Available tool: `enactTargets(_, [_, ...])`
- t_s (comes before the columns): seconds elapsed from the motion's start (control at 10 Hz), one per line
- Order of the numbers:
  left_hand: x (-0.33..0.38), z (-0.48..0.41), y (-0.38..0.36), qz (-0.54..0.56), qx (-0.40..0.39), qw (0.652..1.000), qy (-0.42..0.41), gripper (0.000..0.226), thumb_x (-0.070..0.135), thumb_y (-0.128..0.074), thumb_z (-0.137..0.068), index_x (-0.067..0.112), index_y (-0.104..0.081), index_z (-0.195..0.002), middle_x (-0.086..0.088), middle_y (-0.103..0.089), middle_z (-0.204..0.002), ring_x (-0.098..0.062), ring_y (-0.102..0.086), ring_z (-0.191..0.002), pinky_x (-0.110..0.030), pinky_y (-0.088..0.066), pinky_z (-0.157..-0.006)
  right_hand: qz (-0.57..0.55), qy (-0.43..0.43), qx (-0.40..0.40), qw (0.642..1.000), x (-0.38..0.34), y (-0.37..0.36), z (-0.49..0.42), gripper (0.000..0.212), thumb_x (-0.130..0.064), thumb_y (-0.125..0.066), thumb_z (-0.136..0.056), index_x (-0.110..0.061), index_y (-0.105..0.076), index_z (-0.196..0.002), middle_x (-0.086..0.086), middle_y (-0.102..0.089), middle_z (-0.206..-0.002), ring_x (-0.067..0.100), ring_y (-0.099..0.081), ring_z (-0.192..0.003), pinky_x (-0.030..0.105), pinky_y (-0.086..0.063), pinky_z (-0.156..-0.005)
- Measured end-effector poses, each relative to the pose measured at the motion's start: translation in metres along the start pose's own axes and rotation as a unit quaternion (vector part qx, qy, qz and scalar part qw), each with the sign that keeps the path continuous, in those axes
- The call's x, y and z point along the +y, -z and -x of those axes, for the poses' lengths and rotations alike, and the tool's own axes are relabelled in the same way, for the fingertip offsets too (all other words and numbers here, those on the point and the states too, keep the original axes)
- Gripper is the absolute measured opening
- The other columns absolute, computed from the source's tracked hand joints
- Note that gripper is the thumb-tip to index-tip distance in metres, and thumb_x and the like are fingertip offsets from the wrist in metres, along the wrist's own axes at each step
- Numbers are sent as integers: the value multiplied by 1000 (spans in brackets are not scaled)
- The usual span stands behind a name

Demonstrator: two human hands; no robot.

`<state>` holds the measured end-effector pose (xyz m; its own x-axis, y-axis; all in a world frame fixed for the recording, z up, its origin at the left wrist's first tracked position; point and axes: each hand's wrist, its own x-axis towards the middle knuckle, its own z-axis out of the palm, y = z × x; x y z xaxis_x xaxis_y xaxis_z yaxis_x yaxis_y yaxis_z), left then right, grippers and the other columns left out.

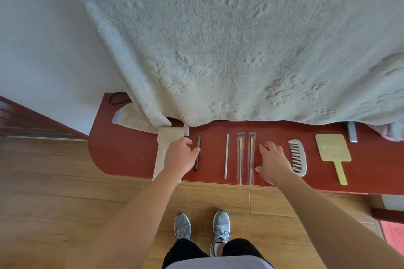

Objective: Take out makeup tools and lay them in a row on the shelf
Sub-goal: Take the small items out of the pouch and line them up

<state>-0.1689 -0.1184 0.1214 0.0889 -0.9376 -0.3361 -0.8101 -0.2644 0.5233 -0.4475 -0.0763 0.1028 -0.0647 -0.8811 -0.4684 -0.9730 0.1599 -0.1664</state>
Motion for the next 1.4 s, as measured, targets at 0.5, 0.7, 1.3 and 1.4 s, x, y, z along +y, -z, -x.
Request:
enactTargets(0.5, [25,-3,-31,-51,13,998,20,26,19,-72,-87,11,-67,-111,-5,-72,-97,-24,-69,-89,-30,-53,-72,-14,-5,8,1000,4,-7,-2,80,-36,-67,-89,-16,-21,-152,2,-22,-154,26,-24,-138,37,-42,-106])
enactTargets(0.7, [34,5,-13,89,4,996,21,39,20,-74,-86,9,-67,-123,-2,-70,-115,-17,-65,-105,-20,-45,-87,-16,0,-6,1000,4,-2,-1,82,-37,-67,-88,-16,-21,-152,2,-23,-154,27,-24,-139,38,-42,-107])
enactTargets(1.3, [34,46,45,360,-139,922,21,19,6,-73,-87,11,-76,-104,-5,-76,-93,-21,-73,-89,-36,-60,-82,-331,166,74,926,-117,97,30,31,-29,-57,-94,-24,-63,-124,-12,-67,-100,4,-62,-93,23,-49,-89])
enactTargets(1.4, [29,50,46,364,-142,920,23,19,6,-73,-87,11,-76,-105,-5,-76,-94,-19,-73,-89,-35,-60,-84,-334,164,74,925,-122,94,29,24,-27,-62,-91,-23,-68,-115,-11,-69,-95,3,-63,-89,21,-50,-85])
